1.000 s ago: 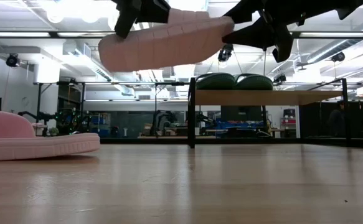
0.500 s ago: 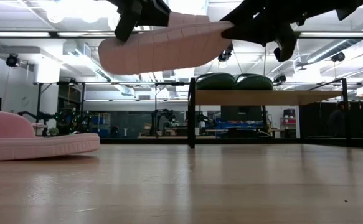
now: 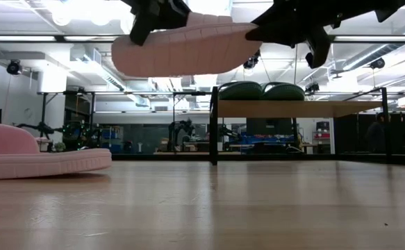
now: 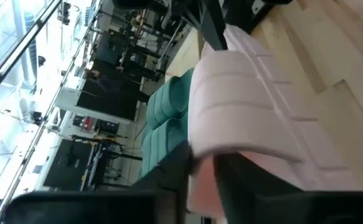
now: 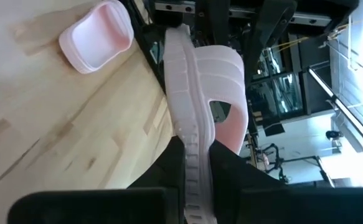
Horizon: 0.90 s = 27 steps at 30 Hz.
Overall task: Pick and place slides into the shelf
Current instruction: Put the top pink slipper on the shelf
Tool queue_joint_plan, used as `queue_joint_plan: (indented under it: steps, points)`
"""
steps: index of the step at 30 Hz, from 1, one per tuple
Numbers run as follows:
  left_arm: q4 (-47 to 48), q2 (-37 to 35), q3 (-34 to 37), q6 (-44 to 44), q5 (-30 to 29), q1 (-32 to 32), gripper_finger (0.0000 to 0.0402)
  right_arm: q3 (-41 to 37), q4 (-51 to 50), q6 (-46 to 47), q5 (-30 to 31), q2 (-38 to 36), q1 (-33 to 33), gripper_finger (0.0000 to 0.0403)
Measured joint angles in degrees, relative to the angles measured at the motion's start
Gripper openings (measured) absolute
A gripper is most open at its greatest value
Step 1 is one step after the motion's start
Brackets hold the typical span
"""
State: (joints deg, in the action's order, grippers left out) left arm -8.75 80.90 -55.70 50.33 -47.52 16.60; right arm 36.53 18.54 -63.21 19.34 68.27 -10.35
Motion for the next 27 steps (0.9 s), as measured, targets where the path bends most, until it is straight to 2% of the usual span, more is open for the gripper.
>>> queue_joint_plan:
  steps: [3, 8, 12, 16, 22, 27]
  points:
    - [0.0, -0.7, 0.0, 0.1, -4.4, 0.1, 0.0114, -0.2, 0.0, -1.4, 0.4, -0.5, 0.0, 0.0035]
    - [0.3, -3.0, 0.1, 6.0, -17.6, 2.3, 0.0183, -0.8, -0.4, -2.4, 2.0, -1.3, 0.0, 0.0035]
    - [0.4, -7.3, 0.4, 7.6, -20.6, 5.8, 0.0213, -1.7, -0.3, -2.4, 2.4, -3.3, 0.2, 0.0035]
    - [-0.1, -13.9, 1.7, 5.7, -18.3, 9.5, 0.0223, -3.3, 0.6, -1.1, 0.7, -6.8, 0.3, 0.0035]
    - [0.1, -21.1, 5.1, 5.4, -10.0, 13.2, 0.0224, -6.9, 7.0, -0.4, -11.3, -12.5, 0.2, 0.0033]
    - [-0.3, -23.8, 7.1, 3.5, -1.9, 13.9, 0.0224, -8.9, 10.5, 0.6, -19.5, -14.8, 0.3, 0.0033]
